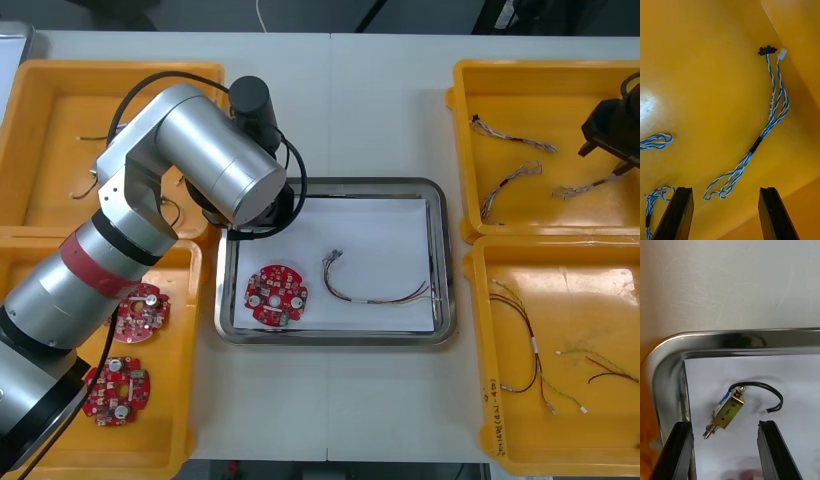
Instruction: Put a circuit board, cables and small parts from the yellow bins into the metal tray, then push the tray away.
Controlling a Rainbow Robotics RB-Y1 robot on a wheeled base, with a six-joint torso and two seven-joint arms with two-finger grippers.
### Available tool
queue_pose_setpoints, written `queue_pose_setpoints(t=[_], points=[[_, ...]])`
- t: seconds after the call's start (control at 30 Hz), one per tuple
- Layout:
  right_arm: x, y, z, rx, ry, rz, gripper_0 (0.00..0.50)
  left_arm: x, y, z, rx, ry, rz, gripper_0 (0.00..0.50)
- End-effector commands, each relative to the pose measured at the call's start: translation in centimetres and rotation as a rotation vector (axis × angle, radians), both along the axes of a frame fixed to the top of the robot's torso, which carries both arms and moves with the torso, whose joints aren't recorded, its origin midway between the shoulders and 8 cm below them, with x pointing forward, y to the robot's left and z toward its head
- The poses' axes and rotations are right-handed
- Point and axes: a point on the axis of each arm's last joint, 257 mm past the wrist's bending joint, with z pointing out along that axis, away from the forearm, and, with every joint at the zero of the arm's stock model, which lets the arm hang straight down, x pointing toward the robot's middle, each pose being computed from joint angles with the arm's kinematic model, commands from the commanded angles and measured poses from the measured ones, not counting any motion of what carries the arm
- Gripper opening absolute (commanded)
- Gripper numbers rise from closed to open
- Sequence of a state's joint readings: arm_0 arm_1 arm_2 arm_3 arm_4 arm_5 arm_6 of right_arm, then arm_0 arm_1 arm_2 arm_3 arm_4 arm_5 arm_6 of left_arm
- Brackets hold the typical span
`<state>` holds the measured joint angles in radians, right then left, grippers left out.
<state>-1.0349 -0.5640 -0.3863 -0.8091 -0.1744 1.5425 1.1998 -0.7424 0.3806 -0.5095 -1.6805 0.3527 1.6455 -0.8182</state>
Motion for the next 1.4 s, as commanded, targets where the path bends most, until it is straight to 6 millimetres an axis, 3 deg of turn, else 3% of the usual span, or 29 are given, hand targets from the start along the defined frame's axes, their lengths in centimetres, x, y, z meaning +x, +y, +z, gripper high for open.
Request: queue_pose_setpoints(t=[0.03, 0.43, 0.6, 0.93, 1.4], points=[[1.1, -2.5, 3.7, -0.004, -0.079, -0.073, 0.500, -1.3, -1.8, 2.4, -0.050, -0.031, 0.010, 0.500], [0.6, -3.3, 0.8, 0.008, -0.076, -0.077, 0.500, -2.2, 1.4, 7.9, -0.087, -0.071, 0.047, 0.500], [0.6, -3.4, -0.7, 0.035, -0.093, -0.080, 0.500, -2.9, 4.1, 10.1, -0.098, -0.066, 0.067, 0.500], [-0.2, -4.1, -3.2, 0.041, -0.083, -0.088, 0.500, -2.0, 9.4, 15.0, -0.113, -0.134, 0.027, 0.500], [0.2, -4.5, -4.3, 0.024, -0.108, -0.099, 0.500, -0.7, 16.4, 16.3, -0.038, -0.123, 0.008, 0.500]])
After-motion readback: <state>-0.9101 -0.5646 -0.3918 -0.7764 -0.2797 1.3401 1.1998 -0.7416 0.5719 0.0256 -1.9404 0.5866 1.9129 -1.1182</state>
